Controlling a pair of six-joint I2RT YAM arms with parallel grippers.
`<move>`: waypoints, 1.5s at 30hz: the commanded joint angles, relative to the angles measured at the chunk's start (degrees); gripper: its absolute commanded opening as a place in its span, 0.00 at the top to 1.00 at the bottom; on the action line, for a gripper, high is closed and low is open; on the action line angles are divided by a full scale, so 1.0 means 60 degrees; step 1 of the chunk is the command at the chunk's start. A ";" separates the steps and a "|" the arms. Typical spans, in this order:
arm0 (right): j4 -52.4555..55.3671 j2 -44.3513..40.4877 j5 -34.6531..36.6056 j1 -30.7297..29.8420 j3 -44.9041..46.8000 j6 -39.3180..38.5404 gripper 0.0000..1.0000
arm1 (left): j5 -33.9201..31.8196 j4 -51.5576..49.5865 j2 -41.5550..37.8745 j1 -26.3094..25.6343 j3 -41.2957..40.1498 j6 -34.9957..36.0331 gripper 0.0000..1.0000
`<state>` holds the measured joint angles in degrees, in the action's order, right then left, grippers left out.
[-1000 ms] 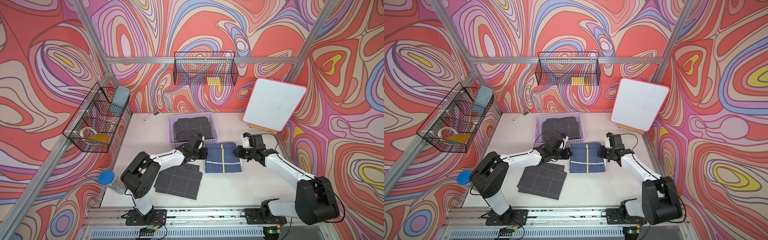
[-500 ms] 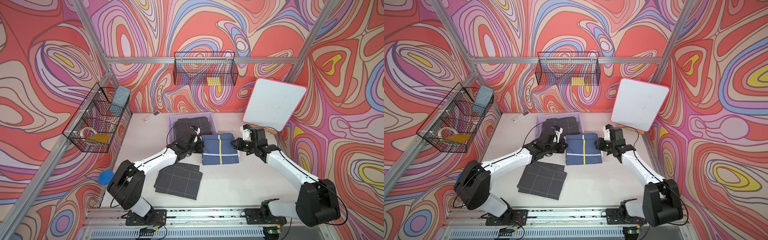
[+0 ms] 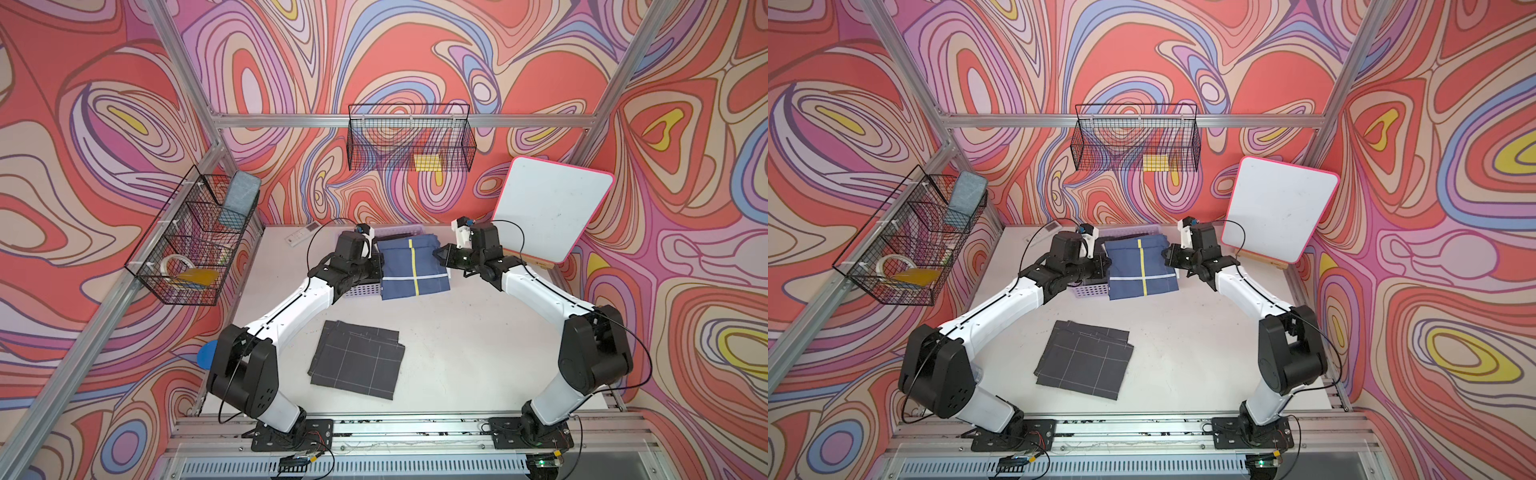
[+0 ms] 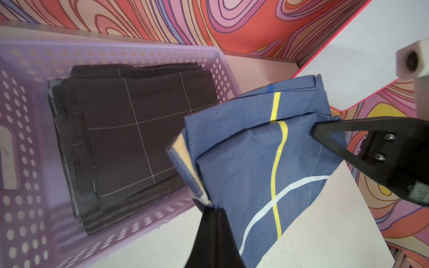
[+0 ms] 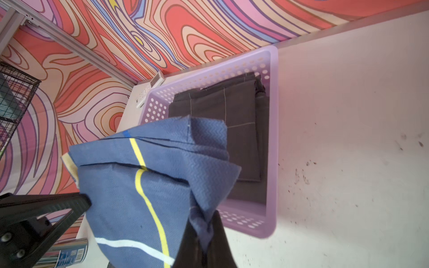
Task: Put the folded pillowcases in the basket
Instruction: Place the pillowcase in the basket.
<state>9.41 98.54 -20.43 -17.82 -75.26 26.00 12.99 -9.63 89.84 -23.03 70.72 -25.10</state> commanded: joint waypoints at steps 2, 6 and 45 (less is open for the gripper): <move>-0.0256 0.1086 -0.0023 -0.0156 -0.1127 0.0051 1.00 | 0.0546 -0.0241 0.0603 0.0484 0.0602 0.0491 1.00; -0.0421 0.2032 -0.0049 -0.0235 -0.1993 0.0068 1.00 | 0.0639 -0.0344 0.1200 0.0806 0.1175 0.0685 1.00; -0.0606 0.5688 -0.0575 -0.0442 -0.4824 0.1113 1.00 | 0.1543 -0.0241 0.4338 0.2300 0.2711 0.0919 1.00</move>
<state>6.02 131.07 -24.47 -20.08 -102.37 31.83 21.12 -10.37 114.43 -9.74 85.41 -20.34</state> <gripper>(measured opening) 0.052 0.050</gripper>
